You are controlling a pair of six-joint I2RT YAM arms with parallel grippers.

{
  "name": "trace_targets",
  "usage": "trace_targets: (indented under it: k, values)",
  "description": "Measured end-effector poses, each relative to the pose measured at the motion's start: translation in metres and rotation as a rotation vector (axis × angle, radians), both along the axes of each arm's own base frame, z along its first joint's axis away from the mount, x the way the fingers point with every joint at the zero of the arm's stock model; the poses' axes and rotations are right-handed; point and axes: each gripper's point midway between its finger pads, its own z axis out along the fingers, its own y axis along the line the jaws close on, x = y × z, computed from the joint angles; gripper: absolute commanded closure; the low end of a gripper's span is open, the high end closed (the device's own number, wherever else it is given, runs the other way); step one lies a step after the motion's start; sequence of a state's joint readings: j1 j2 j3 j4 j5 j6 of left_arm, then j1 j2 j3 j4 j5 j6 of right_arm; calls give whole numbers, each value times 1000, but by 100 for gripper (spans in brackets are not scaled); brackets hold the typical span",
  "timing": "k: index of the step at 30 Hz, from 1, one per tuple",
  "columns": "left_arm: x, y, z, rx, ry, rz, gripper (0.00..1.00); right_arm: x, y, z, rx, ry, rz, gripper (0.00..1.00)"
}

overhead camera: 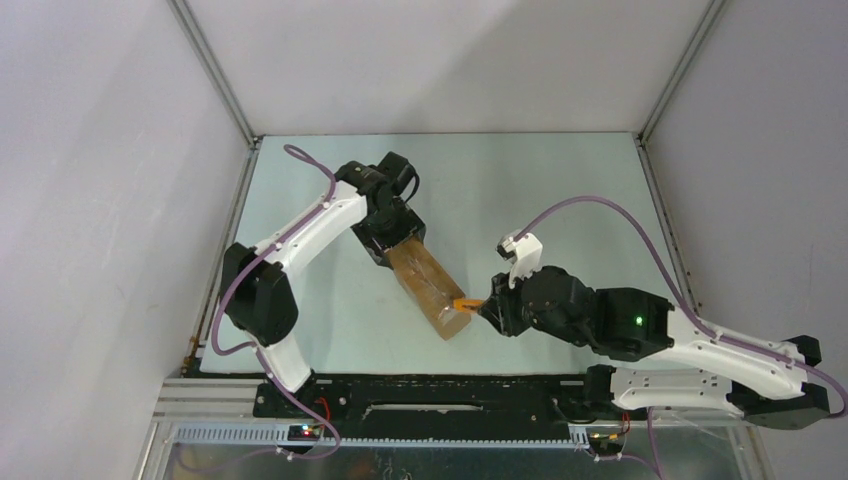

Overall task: Unpack the express box
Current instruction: Cut the express box at the center of the board.

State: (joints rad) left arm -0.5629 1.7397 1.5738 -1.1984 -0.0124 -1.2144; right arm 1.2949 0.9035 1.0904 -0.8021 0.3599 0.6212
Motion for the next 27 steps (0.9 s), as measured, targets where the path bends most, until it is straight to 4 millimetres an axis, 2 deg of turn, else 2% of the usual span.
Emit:
trace_targets:
  k: [6, 10, 14, 20, 25, 27]
  values:
    - [1, 0, 0, -1, -1, 2, 45, -7, -9, -2, -7, 12, 19, 100]
    - [5, 3, 0, -1, -10, 5, 45, -13, -26, -8, -50, 22, 25, 100]
    - [7, 5, 0, -2, -13, 12, 45, -11, -32, -4, -48, 1, 18, 100]
    - [7, 5, 0, 1, -17, 2, 41, 10, -29, 14, 5, -70, -50, 100]
    - [5, 3, 0, 8, -24, -18, 24, 38, -40, 23, 55, -73, -186, 100]
    - [5, 3, 1, 9, -28, -31, 20, 45, -42, 24, 93, -60, -221, 100]
